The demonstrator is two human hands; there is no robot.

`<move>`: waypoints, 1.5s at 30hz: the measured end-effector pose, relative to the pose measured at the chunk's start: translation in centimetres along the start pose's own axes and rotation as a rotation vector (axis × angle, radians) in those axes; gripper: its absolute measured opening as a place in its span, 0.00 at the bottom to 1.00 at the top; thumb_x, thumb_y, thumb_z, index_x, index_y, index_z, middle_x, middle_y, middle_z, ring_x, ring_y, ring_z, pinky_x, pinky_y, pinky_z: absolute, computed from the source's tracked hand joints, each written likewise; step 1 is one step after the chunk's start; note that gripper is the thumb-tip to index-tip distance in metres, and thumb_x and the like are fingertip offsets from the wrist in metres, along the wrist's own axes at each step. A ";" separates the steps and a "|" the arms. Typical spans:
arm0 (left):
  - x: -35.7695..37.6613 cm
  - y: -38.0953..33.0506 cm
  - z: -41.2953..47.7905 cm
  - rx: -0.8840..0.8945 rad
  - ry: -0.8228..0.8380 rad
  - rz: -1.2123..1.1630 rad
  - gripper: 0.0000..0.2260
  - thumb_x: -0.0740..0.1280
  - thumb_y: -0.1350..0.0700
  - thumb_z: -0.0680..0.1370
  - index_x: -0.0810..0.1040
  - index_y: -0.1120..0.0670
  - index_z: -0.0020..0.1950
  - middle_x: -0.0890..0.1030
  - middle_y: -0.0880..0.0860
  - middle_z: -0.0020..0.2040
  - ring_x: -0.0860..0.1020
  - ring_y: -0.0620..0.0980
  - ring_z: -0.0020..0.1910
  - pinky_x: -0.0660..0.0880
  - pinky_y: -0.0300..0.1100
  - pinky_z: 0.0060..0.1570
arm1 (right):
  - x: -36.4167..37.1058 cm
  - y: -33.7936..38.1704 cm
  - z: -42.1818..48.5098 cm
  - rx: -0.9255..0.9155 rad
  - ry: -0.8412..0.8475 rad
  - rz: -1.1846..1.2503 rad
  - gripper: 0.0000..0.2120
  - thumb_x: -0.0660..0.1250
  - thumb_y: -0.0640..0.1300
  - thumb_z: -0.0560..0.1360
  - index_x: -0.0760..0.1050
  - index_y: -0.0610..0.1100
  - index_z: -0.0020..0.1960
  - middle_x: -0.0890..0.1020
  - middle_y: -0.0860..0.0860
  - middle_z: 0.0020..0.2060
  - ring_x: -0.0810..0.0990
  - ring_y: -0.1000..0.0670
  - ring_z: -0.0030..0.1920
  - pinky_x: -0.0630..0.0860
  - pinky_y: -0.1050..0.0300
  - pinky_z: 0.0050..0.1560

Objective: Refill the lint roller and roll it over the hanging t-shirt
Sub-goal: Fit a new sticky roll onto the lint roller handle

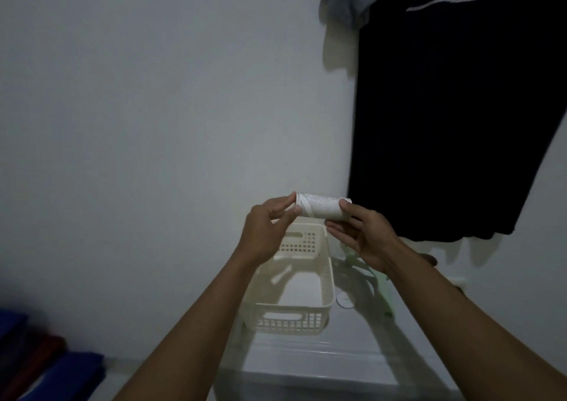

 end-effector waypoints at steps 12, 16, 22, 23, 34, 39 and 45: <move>3.5 0.4 -1.2 0.004 -0.013 0.096 0.22 0.60 0.45 0.85 0.70 0.49 0.78 0.84 0.57 0.62 0.84 0.51 0.57 0.78 0.29 0.47 | -0.3 0.4 0.4 -0.051 -0.020 -0.053 0.14 0.74 0.43 0.76 0.80 0.39 0.59 0.85 0.35 0.55 0.88 0.42 0.49 0.85 0.54 0.47; 3.0 0.2 -0.9 -0.230 -0.149 -0.322 0.18 0.68 0.52 0.82 0.79 0.56 0.70 0.86 0.58 0.55 0.88 0.53 0.49 0.85 0.49 0.49 | 0.0 1.5 -0.6 -0.074 0.056 -0.260 0.15 0.75 0.50 0.74 0.81 0.44 0.57 0.84 0.39 0.58 0.88 0.44 0.50 0.84 0.52 0.51; 2.7 -0.9 -0.1 -0.335 -0.210 -0.570 0.17 0.70 0.61 0.80 0.78 0.57 0.69 0.84 0.58 0.53 0.88 0.59 0.48 0.85 0.43 0.48 | -3.8 -1.0 -0.9 -0.010 -0.117 -0.634 0.24 0.60 0.65 0.79 0.77 0.48 0.64 0.85 0.41 0.54 0.86 0.44 0.45 0.84 0.47 0.47; 2.6 -0.9 -0.1 -0.345 -0.205 -0.574 0.17 0.71 0.61 0.80 0.78 0.56 0.69 0.84 0.57 0.53 0.88 0.59 0.48 0.85 0.44 0.49 | -4.7 -1.8 -0.7 -0.055 -0.125 -0.935 0.20 0.63 0.60 0.80 0.76 0.47 0.64 0.84 0.42 0.56 0.85 0.46 0.45 0.83 0.50 0.47; 2.4 0.3 -0.5 -0.373 -0.140 -0.558 0.17 0.71 0.62 0.79 0.80 0.56 0.68 0.84 0.57 0.55 0.88 0.59 0.50 0.84 0.50 0.55 | -6.2 -7.0 0.3 -0.100 0.024 -1.540 0.12 0.72 0.42 0.76 0.82 0.46 0.59 0.82 0.48 0.58 0.81 0.47 0.59 0.75 0.60 0.55; 2.2 0.6 -0.5 -0.385 -0.145 -0.603 0.16 0.70 0.63 0.79 0.80 0.56 0.67 0.84 0.60 0.57 0.87 0.61 0.51 0.83 0.50 0.55 | -4.7 0.6 -0.4 -0.231 -0.029 -0.573 0.19 0.73 0.38 0.77 0.78 0.43 0.67 0.86 0.46 0.54 0.86 0.47 0.54 0.83 0.51 0.56; 3.0 0.0 -0.6 -0.378 -0.099 -0.660 0.17 0.70 0.63 0.79 0.80 0.56 0.68 0.84 0.61 0.59 0.87 0.60 0.52 0.83 0.47 0.55 | -3.2 3.2 -1.7 -0.323 0.067 -0.480 0.18 0.72 0.38 0.77 0.80 0.45 0.66 0.86 0.49 0.57 0.86 0.51 0.58 0.82 0.56 0.57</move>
Point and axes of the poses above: each hand's wrist, its own z-axis towards the middle knuckle, its own x-axis out of the palm, y = z × x, the point moved 5 cm from there along z, towards the middle knuckle
